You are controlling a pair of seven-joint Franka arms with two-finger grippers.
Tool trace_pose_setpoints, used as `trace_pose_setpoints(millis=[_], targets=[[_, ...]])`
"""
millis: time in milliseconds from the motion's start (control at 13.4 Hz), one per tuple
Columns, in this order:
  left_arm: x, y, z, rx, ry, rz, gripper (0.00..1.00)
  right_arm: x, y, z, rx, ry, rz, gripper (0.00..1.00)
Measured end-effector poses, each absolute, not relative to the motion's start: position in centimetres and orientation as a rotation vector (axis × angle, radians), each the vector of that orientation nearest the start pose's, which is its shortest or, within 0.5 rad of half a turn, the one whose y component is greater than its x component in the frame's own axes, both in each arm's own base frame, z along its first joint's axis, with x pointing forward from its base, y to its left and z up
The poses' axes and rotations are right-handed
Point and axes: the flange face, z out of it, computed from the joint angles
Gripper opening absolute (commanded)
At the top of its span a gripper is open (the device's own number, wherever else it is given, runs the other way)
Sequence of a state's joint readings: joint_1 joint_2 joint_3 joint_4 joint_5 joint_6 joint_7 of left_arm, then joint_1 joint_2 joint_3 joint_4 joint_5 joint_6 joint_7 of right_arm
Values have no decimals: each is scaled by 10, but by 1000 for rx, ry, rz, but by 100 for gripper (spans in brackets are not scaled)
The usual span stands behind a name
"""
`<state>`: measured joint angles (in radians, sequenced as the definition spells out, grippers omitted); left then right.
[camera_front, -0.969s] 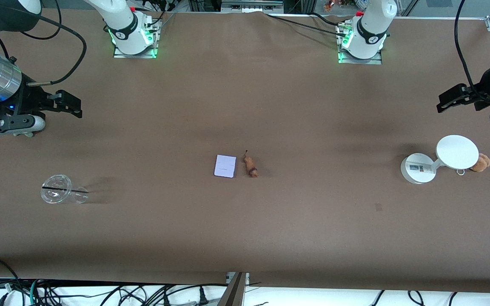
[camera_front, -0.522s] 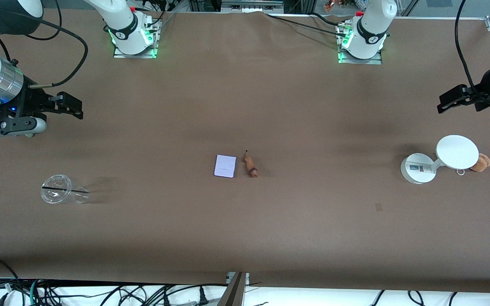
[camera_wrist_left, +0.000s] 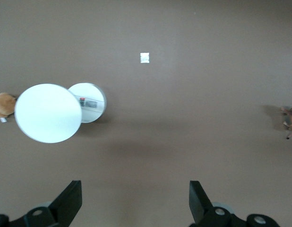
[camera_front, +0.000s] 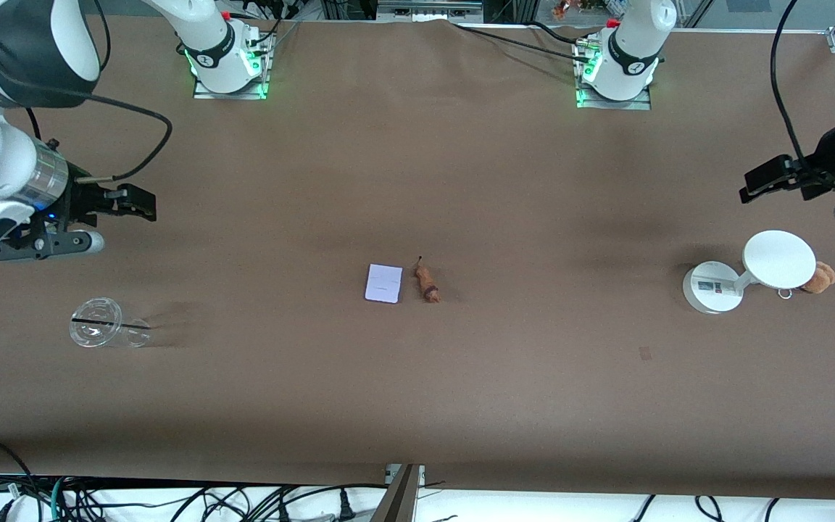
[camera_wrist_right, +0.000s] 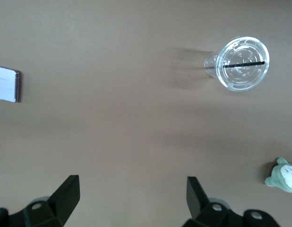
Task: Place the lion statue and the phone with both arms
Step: 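Reach the left gripper to the lion while the right gripper reaches the phone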
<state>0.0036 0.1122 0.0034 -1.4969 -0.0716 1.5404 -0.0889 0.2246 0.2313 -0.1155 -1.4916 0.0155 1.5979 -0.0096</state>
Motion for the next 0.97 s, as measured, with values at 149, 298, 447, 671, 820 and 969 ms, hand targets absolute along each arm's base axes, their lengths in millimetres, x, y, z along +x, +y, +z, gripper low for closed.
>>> trace_pose_setpoints(millis=[149,298,447,671,820,969], targets=[[599,-11,577,-3246,-180,100,100,621,79,515,-3151,-183,201,100],[604,-15,567,-3268,-196,118,100,628,90,498,-3156,-176,202,100],[607,-33,557,-3270,-221,152,100,635,111,479,-3164,-176,190,100],[616,-97,527,-3251,-322,217,100,641,136,455,-3171,-192,181,100],[625,-151,498,-3241,-415,194,100,643,142,448,-3174,-187,172,100],[628,-209,462,-3221,-525,195,100,647,143,444,-3178,-135,145,100]])
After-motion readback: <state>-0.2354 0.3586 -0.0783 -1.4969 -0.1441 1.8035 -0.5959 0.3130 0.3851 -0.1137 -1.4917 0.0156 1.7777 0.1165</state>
